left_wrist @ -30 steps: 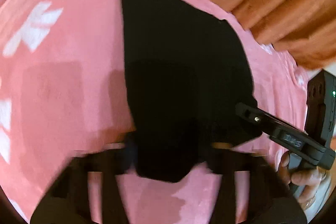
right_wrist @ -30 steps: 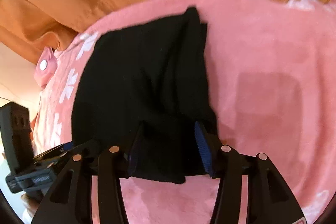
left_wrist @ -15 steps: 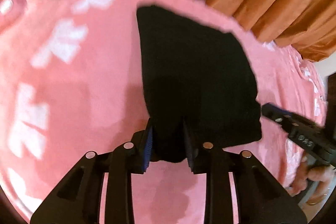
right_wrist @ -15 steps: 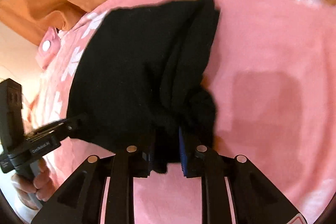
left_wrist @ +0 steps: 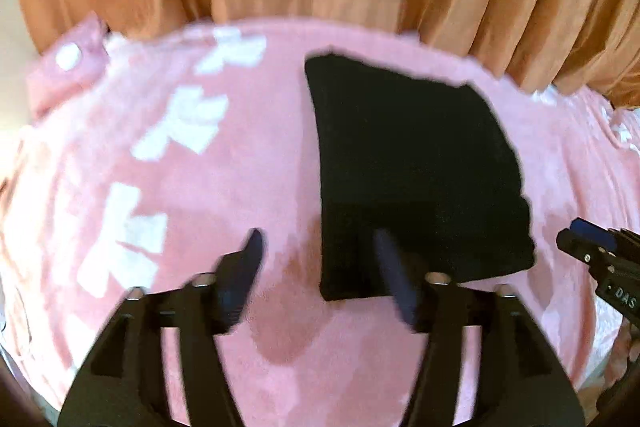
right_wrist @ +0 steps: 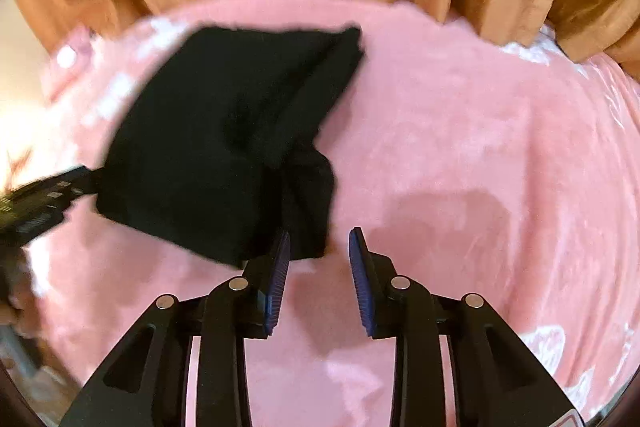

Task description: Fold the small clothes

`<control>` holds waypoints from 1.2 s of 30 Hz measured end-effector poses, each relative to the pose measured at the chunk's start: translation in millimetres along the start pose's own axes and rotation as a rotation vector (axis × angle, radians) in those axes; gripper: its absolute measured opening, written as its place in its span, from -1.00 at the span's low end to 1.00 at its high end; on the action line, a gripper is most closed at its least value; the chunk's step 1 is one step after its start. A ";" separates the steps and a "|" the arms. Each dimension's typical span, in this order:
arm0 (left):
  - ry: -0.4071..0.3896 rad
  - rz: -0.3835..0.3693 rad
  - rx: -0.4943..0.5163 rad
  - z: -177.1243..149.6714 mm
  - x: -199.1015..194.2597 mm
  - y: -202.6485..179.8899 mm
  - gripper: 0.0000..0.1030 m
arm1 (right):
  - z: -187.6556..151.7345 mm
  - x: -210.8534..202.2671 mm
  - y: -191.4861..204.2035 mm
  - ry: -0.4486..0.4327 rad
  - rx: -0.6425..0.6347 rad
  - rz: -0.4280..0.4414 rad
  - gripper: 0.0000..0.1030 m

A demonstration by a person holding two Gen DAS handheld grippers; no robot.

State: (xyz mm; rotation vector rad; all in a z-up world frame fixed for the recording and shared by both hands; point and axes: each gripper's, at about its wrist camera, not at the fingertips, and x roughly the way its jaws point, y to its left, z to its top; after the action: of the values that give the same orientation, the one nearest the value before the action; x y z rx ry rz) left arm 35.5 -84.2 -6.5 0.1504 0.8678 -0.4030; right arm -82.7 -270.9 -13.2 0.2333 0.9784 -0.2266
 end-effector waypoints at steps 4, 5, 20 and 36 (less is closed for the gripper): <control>-0.096 0.072 0.066 -17.9 -20.2 -22.4 0.41 | -21.7 -8.3 5.1 -0.057 0.031 -0.038 -0.03; -0.095 0.083 0.082 -22.6 -21.0 -27.0 0.50 | -27.8 -4.5 6.2 -0.047 0.038 -0.046 0.02; -0.088 0.139 0.063 -77.5 -23.2 -45.6 0.71 | -82.0 -14.6 25.8 -0.125 0.038 -0.108 0.45; -0.025 0.151 0.005 -87.0 -10.0 -50.7 0.71 | -88.9 -7.5 28.4 -0.115 0.063 -0.127 0.47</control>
State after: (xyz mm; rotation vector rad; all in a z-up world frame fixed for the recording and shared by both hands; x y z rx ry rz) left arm -52.5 -102.5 -53.0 0.2139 0.8253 -0.2649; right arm -148.6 -217.0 -52.1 0.2134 0.8739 -0.3838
